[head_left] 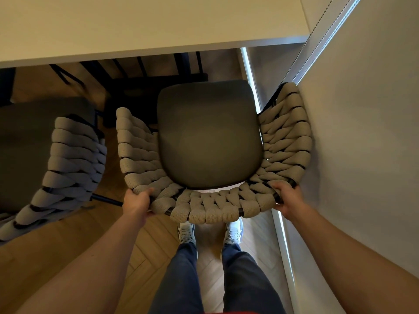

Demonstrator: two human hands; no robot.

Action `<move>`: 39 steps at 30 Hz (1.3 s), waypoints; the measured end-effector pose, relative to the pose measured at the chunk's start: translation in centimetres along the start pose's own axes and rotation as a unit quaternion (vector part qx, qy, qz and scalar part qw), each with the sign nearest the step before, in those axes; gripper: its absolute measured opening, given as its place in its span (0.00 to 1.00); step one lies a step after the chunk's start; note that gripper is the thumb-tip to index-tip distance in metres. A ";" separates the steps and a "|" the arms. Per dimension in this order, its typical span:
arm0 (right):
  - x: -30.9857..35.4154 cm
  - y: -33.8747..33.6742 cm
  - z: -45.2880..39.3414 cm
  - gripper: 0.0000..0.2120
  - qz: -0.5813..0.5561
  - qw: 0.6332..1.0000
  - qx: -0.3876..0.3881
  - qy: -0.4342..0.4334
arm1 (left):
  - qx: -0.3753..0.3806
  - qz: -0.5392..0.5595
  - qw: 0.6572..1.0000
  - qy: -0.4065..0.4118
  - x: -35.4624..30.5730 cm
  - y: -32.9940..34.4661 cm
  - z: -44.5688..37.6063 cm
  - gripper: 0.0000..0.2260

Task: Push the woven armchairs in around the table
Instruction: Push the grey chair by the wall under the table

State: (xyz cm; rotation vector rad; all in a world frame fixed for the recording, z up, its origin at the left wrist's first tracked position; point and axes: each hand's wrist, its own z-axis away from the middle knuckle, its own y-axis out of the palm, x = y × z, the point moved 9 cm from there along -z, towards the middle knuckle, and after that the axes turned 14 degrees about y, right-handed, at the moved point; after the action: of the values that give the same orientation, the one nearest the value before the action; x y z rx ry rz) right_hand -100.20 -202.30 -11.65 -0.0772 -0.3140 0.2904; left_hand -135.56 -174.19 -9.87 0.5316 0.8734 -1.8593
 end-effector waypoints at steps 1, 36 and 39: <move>-0.1 0.2 0.1 0.27 0.000 1.000 0.001 0.000 | -0.002 -0.006 1.000 0.002 -0.1 -0.2 0.0 0.23; -0.5 0.9 0.3 0.28 -0.019 1.000 0.008 0.011 | -0.021 -0.020 1.000 0.002 0.0 -0.9 -0.6 0.23; -0.5 0.9 0.5 0.28 -0.018 1.000 0.010 0.007 | -0.016 -0.022 1.000 0.002 0.0 -1.0 -0.7 0.23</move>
State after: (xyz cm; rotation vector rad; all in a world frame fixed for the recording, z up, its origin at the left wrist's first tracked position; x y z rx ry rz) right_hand -101.11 -201.57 -11.44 -0.0543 -0.2988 0.2571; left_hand -136.48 -173.43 -10.01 0.4995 0.9234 -1.8808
